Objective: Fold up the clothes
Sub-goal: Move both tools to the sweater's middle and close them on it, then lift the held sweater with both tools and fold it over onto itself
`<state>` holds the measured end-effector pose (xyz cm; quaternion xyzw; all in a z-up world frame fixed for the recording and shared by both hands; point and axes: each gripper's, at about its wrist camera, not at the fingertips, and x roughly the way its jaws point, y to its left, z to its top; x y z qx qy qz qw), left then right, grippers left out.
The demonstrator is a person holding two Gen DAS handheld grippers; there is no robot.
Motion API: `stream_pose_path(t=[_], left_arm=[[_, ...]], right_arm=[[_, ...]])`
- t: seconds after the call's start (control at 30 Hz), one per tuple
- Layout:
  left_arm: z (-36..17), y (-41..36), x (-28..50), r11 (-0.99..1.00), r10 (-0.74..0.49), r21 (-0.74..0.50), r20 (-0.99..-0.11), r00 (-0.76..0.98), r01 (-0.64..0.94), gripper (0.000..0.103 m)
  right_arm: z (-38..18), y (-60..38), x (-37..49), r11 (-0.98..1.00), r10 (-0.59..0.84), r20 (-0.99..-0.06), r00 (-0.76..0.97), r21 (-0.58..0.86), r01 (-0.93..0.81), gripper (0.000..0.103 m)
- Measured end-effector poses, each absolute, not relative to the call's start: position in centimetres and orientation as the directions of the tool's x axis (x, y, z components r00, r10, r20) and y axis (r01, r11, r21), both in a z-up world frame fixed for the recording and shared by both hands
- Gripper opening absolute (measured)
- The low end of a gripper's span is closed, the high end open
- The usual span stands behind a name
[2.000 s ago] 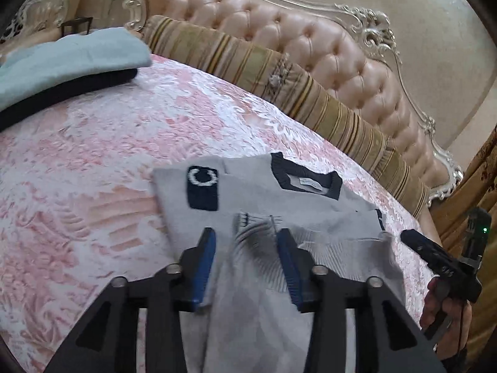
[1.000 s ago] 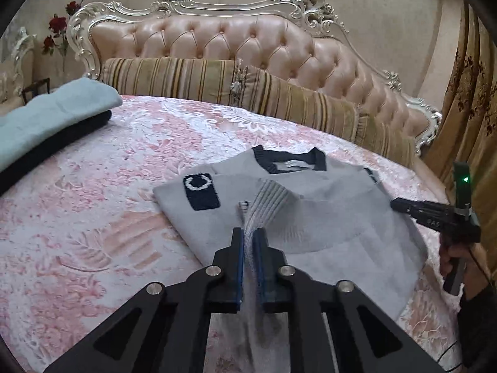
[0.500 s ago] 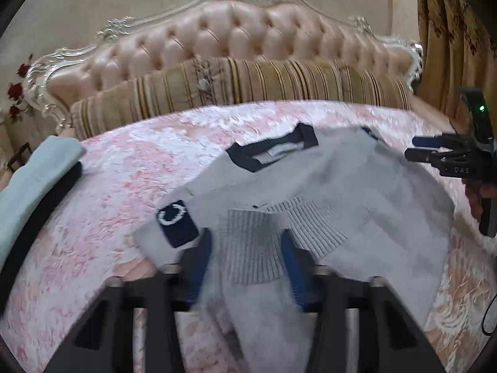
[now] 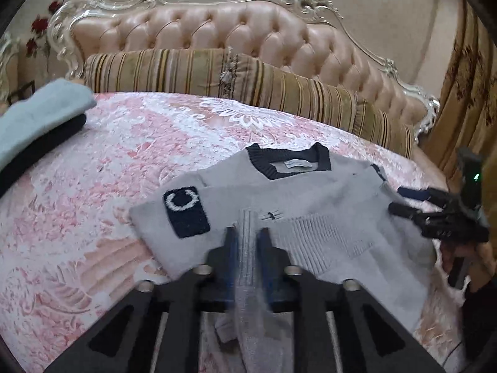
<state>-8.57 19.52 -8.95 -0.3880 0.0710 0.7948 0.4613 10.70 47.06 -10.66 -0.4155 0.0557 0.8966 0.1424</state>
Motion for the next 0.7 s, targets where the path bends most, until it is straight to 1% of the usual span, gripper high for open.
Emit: stream_pose_path(t=[0.03,0.1,0.13,0.17,0.2,0.27,0.33,0.37,0.4,0.5,0.7], left_arm=[[-8.8,19.1,-8.7,-0.565,0.685,-0.255,-0.675,-0.274,-0.785,0.035],[-8.7,18.3,-9.0,-0.551,0.702,-0.27,-0.661,-0.264,-0.789,0.036],[-8.6,18.0,-9.0,-0.537,0.715,-0.281,-0.652,-0.252,-0.796,0.036],[-8.6,17.8,-9.0,-0.525,0.723,-0.286,-0.646,-0.242,-0.802,0.036],[-8.7,17.9,-8.9,-0.516,0.725,-0.283,-0.647,-0.236,-0.808,0.036],[-9.0,18.4,-8.4,-0.497,0.721,-0.27,-0.657,-0.22,-0.824,0.036],[-9.3,19.0,-8.1,-0.487,0.717,-0.263,-0.665,-0.209,-0.833,0.035],[-9.5,19.2,-8.0,-0.482,0.714,-0.26,-0.67,-0.202,-0.837,0.025],[-9.6,19.4,-7.9,-0.475,0.709,-0.257,-0.678,-0.193,-0.842,0.007],[-9.7,19.5,-7.4,-0.467,0.704,-0.241,-0.684,-0.192,-0.851,0.006],[-7.9,18.7,-7.4,-0.464,0.745,-0.262,-0.632,-0.212,-0.846,0.006]], right_arm=[[-10.7,47.2,10.7,-0.953,0.205,-0.763,-0.613,-0.013,-0.303,0.047],[-10.9,47.5,10.7,-0.952,0.197,-0.766,-0.612,-0.002,-0.305,0.045],[-10.9,47.7,10.8,-0.952,0.193,-0.767,-0.611,0.004,-0.306,0.041],[-11.0,47.8,10.8,-0.952,0.19,-0.769,-0.611,0.009,-0.307,0.039],[-11.0,47.9,10.8,-0.951,0.186,-0.77,-0.61,0.015,-0.308,0.036],[-11.1,47.9,10.7,-0.951,0.184,-0.77,-0.611,0.017,-0.308,0.034],[-11.2,47.8,10.6,-0.954,0.186,-0.768,-0.613,0.008,-0.299,0.027],[-11.1,47.7,10.6,-0.955,0.184,-0.767,-0.615,0.008,-0.297,0.024],[-11.0,47.7,10.6,-0.955,0.183,-0.765,-0.617,0.009,-0.295,0.019],[-10.6,47.6,10.8,-0.957,0.18,-0.757,-0.628,0.013,-0.29,0.014],[-8.2,47.3,11.5,-0.955,0.194,-0.717,-0.669,0.019,-0.296,0.013]])
